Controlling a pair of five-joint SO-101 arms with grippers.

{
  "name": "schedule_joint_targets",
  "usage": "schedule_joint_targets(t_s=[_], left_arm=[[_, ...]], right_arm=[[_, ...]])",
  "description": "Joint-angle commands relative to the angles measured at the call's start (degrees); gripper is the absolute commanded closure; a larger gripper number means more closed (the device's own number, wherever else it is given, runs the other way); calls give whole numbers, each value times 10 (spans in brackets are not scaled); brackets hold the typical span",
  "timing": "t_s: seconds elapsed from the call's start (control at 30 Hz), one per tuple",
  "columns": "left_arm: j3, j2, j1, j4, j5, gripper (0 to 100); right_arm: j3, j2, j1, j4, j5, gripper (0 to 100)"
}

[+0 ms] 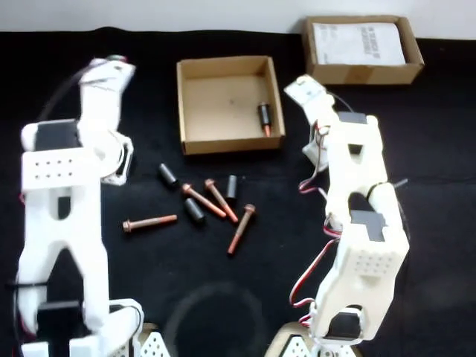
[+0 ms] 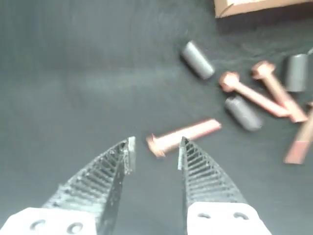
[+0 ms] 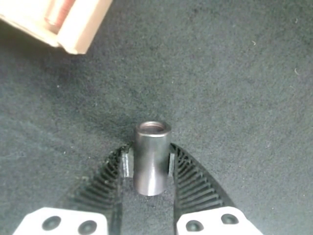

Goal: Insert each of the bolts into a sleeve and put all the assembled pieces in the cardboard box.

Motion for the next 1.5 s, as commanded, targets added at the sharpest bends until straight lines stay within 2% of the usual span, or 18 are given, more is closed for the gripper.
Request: schedule_joint_targets(t_s=[0.0,0.1,0.17,0.3,0.37,0.47,0.57,0.73,0.8,0.93,1.13,1.47], left_arm=[[-22,-34,36,92,178,861],[1,-36,83,106,248,883],[25,-42,89,106,290,895],[96,-27,40,105,377,971],[137,4,-8,95,432,992],[145,36,-33,48,474,961],[137,39,10,8,527,905],[141,19,81,-40,636,752],[150,13,87,-62,681,742],[225,7,76,-110,695,755],[328,0,70,-270,695,755],[389,6,15,-322,695,755]], right_arm=[[-33,-43,-6,-19,-5,992],[-33,-43,-6,-38,-5,992],[-36,-43,-6,-38,-5,992],[-40,-43,-3,-36,-5,992],[-37,-43,-2,-35,-5,992],[-39,-43,-2,-35,-5,992],[-41,-43,-7,-36,19,992],[-41,-43,-22,-38,33,992],[-41,-43,-22,-38,32,992],[-41,-42,-14,-38,33,992],[-41,-42,-4,-36,33,992],[-42,-43,9,-38,33,992]])
